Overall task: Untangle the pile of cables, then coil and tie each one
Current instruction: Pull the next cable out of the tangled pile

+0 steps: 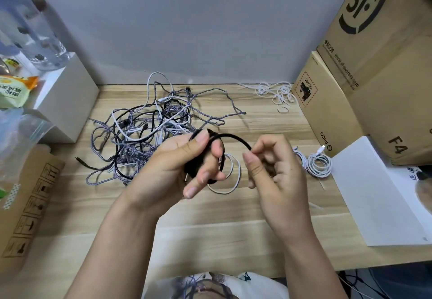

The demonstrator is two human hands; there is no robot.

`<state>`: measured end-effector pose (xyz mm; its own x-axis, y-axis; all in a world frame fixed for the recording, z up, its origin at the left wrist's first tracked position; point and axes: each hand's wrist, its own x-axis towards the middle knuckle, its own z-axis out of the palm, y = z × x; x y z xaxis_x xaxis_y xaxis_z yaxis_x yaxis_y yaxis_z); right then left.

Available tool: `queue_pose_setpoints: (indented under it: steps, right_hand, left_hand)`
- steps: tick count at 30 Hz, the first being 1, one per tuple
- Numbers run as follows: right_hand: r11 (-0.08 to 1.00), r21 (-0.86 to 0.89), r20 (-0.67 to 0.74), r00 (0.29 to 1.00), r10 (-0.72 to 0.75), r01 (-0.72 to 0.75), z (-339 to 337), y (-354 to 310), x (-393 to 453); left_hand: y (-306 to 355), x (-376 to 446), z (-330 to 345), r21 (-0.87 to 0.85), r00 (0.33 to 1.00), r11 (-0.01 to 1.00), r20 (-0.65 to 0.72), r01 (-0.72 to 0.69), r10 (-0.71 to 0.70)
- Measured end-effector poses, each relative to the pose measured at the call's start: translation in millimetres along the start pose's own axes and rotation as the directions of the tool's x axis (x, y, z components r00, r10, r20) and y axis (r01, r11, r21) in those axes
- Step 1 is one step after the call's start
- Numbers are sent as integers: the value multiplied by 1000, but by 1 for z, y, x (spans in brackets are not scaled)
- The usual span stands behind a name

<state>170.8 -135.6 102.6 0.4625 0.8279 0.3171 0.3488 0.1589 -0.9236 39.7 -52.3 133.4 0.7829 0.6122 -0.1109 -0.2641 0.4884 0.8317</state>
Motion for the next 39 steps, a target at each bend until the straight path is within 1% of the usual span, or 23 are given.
queue_pose_setpoints:
  steps: [3,6,8,11,14,16,18,22,25,26,28,32,35,37,39]
  right_hand:
    - [997,-75,141,990,-17,27,3,2,-3]
    - [984,-153,190,980,-59,89,4,0,-5]
    - [983,-131,203,974,-98,127,3,-1,-7]
    - [978,-102,300,943,-143,181,-1,1,-12]
    - [960,-181,395,910,-126,212,-1,6,-16]
    - [936,-219,427,890,-161,274,-1,10,-16]
    - [913,-229,429,877,-216,337,0,9,-14]
    - [819,-343,367,869,-333,459,1,5,-9]
    - [734,-474,271,874,-404,486,2,1,-6]
    - [717,-500,242,873,-423,486,2,-1,-5]
    - [715,-514,178,874,-452,474,5,-1,-8]
    - [796,-447,39,898,-438,408,10,1,-12]
    - [885,-314,-21,929,-368,344,14,3,-12]
    - [950,-142,-38,957,-286,278,18,3,-12]
    - [981,112,7,987,-158,156,19,1,-10]
  left_hand:
    - [3,1,3,-77,994,997,-104,16,-24]
    - [1,3,3,-107,985,994,-168,14,-32]
    - [1,3,4,-121,986,993,-167,4,-25]
    - [1,6,0,-178,994,984,-110,-27,8]
    - [-3,9,-7,-193,997,980,-71,-50,37]
    - [-6,10,-7,-192,995,980,-94,-48,30]
    - [-10,11,-5,-156,991,986,-132,-54,33]
    - [-19,12,-2,4,991,998,-114,-70,70]
    - [-26,10,0,125,990,989,-102,-84,97]
    - [-30,9,-1,163,987,981,-106,-100,118]
    - [-36,5,-3,226,981,967,-128,-115,147]
    - [-46,0,-2,411,954,895,-153,-176,258]
    - [-46,0,0,495,943,846,-143,-196,301]
    - [-46,0,2,494,953,847,-108,-195,282]
    - [-44,-2,7,419,968,891,-92,-174,232]
